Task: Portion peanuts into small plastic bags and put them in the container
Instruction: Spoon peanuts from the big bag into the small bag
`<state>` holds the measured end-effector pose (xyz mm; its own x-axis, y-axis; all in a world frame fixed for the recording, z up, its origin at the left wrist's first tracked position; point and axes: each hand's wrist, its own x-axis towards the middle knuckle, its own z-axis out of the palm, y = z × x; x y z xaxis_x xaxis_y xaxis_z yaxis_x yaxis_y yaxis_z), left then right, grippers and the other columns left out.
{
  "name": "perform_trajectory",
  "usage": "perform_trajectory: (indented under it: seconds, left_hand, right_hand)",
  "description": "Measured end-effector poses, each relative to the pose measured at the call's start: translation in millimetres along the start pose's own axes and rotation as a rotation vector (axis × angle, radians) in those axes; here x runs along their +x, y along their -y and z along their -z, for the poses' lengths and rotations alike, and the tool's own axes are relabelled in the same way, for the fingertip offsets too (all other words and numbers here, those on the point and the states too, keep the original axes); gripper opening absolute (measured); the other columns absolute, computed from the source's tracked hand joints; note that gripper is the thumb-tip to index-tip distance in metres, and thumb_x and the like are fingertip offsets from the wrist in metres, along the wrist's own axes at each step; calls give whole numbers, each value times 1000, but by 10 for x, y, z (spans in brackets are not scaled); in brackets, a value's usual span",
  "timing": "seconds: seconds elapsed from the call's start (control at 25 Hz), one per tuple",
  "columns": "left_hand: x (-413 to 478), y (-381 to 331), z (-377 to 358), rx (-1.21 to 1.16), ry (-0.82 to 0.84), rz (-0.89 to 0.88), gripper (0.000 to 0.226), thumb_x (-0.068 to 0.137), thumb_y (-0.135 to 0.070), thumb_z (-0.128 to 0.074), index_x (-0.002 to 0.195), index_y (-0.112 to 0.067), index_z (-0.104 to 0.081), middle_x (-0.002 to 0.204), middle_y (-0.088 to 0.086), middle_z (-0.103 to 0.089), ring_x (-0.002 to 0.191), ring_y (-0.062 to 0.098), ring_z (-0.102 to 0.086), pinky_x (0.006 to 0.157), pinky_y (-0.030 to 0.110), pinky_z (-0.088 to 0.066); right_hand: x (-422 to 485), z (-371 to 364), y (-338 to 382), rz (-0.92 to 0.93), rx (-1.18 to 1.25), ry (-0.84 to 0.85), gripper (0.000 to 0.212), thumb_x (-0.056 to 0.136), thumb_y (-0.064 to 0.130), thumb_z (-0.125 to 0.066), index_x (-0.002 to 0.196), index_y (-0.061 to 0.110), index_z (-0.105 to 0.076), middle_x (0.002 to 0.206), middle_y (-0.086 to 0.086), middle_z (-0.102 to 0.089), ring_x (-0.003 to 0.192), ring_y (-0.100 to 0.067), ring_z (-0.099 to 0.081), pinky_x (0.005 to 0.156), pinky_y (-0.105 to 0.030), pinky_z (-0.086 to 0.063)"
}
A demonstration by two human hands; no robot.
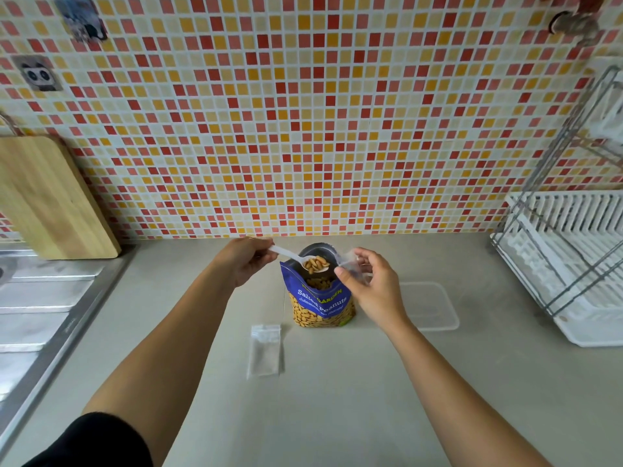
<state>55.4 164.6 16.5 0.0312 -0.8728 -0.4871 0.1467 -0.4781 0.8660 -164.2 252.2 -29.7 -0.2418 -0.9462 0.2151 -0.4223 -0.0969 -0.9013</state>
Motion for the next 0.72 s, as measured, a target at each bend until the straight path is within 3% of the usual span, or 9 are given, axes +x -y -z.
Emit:
perform_trajectory:
  seconds: [0.28,0.44,0.56,0.72]
  left_hand:
    - [-60,-262,63,4,6,-28,5,90,-5,-57,87,-6,-60,87,10,-64,70,14,-62,50,13,-54]
    - [-96,-391,-6,48,48,-34,2,91,-7,-58,92,-7,-59,98,11,-68,81,16,-65,50,13,-54]
    - [-140,-473,-90,128,72,-45,9,91,-8,-58,99,-5,-59,96,10,-69,73,14,-64,47,13,-52]
    - [-183,-609,-266,320,78,-117,14,90,-9,-59,101,-1,-61,87,10,-68,70,15,-65,60,17,-56]
  right_hand:
    - [46,-82,54,105,-266,12,49,77,37,-72,118,13,-57,103,1,-57,89,-10,-52,75,-20,-43]
    - [66,-144,123,117,-289,39,50,77,37,-72,117,13,-57,104,-2,-59,93,-15,-54,76,-25,-45]
    - [74,-157,154,116,-292,61,50,77,39,-71,118,15,-56,106,-1,-59,96,-15,-55,79,-28,-47]
    - [68,-168,177,108,-253,67,48,78,39,-71,117,15,-56,108,-1,-58,97,-15,-55,80,-31,-49]
